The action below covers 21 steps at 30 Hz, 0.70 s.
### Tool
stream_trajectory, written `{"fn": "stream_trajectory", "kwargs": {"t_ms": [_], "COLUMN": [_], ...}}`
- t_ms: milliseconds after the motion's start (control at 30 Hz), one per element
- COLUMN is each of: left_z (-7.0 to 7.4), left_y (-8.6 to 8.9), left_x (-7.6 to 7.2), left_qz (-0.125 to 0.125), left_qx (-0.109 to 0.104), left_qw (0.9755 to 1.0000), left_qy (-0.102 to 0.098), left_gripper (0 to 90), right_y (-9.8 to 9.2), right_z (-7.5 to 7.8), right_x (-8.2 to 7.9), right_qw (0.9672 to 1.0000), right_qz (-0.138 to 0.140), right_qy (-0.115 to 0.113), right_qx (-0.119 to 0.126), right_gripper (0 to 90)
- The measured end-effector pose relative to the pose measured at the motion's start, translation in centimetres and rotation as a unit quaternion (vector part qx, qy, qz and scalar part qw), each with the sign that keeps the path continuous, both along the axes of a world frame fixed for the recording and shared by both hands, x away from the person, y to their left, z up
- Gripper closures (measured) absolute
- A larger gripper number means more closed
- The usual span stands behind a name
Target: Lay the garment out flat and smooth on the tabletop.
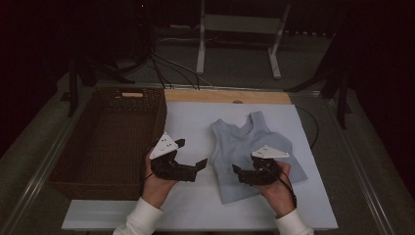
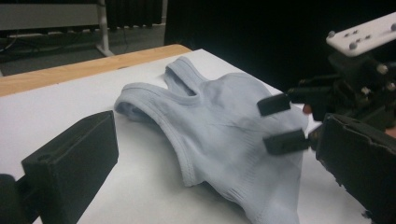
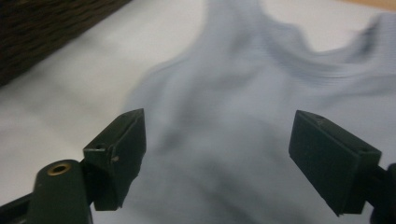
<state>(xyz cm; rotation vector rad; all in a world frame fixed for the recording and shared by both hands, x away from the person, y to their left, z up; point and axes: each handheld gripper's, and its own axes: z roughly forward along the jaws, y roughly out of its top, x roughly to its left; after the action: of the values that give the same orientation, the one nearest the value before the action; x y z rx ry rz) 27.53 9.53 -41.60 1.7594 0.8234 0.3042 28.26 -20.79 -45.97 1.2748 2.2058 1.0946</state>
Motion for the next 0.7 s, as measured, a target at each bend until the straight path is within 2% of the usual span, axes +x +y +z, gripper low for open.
{"fn": "stream_trajectory", "kwargs": {"t_ms": [133, 233, 333, 500, 700], "left_z": [-0.1, -0.2, -0.4, -0.6, -0.9], "left_y": [-0.1, -0.3, -0.4, -0.9, -1.3], "left_x": [0.0, 0.0, 0.0, 0.0, 0.1], "left_qz": [0.001, 0.000, 0.001, -0.004, -0.002], "left_qx": [-0.001, 0.001, -0.001, 0.001, 0.001], "left_qw": [1.0000, 1.0000, 1.0000, 1.0000, 0.9999], "left_qy": [-0.002, -0.004, -0.004, -0.008, -0.017], "left_gripper": [0.1, 0.1, 0.1, 0.4, 1.8], "right_y": [-1.3, -3.1, -4.1, -6.0, -8.9], "right_z": [0.1, 0.2, 0.2, 0.4, 0.6], "right_x": [0.3, 0.7, 0.9, 1.2, 1.5], "right_qw": [0.9998, 0.9987, 0.9974, 0.9952, 0.9931], "right_qz": [-0.019, -0.048, -0.065, -0.084, -0.106], "right_qy": [-0.007, -0.019, -0.029, -0.045, -0.048], "right_qx": [0.002, -0.001, -0.011, -0.020, -0.018], "right_gripper": [17.9, 17.9, 17.9, 19.0, 21.9]}}
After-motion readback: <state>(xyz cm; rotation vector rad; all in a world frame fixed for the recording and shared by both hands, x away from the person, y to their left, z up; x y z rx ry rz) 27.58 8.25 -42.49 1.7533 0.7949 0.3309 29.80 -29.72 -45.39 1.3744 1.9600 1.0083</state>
